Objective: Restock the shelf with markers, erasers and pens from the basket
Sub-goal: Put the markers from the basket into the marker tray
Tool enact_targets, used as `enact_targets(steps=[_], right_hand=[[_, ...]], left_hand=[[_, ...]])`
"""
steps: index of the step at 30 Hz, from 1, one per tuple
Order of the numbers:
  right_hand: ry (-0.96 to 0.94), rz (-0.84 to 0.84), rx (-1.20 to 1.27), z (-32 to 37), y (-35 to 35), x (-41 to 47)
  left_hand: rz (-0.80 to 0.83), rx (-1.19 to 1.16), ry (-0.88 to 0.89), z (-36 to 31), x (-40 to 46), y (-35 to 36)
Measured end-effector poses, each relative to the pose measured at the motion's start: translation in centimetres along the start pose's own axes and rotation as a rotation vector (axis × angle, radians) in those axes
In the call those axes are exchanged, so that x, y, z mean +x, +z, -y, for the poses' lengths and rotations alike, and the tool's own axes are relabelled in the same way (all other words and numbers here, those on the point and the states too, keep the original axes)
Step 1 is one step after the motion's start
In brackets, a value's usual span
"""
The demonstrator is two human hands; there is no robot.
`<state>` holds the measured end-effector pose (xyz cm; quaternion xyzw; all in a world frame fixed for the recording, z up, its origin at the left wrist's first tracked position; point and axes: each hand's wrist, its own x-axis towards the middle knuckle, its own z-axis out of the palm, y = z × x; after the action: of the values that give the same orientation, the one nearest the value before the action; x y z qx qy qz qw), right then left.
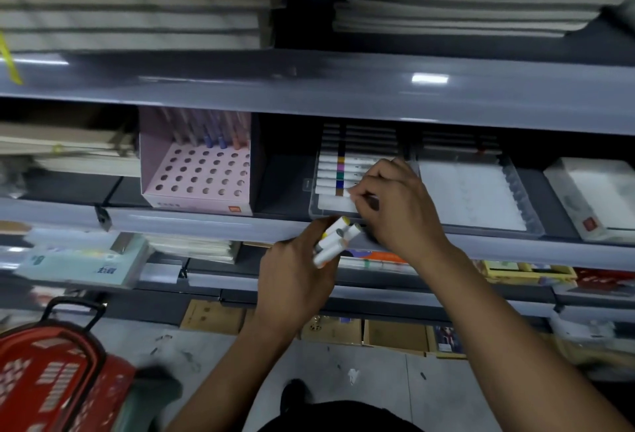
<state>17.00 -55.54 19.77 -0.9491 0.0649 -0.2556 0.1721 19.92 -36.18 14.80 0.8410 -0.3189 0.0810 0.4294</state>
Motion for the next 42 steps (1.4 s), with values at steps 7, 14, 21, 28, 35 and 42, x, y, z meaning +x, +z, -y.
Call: enact_targets(steps=[7, 14, 21, 28, 35, 42], right_hand=[[0.038, 0.021, -0.017, 0.0, -0.1, -0.1], [0.063, -0.179, 0.264, 2.8, -0.2, -3.8], [0.118, -0.129, 0.471, 5.4, -1.3, -6.8], [0.190, 0.102, 0.398, 5.6, -1.4, -7.5], [0.240, 0.260, 0.408, 4.4, -2.2, -7.6], [0.392, 0.228, 0.554, 3.0, -3.1, -6.9]], left_hand=[[0.035, -0.256, -0.171, -1.1, 0.2, -0.1], [0.097, -1.068, -0.660, -2.5, 0.9, -1.1], [0.155, -1.413, -0.735, -3.6, 1.0, -1.6], [0.187, -1.499, -0.840, -4.7, 0.9, -1.0], [0.172, -1.417, -0.814, -4.6, 0.0, -0.4], [0.069, -1.176, -0.765, -4.6, 0.2, -1.0]])
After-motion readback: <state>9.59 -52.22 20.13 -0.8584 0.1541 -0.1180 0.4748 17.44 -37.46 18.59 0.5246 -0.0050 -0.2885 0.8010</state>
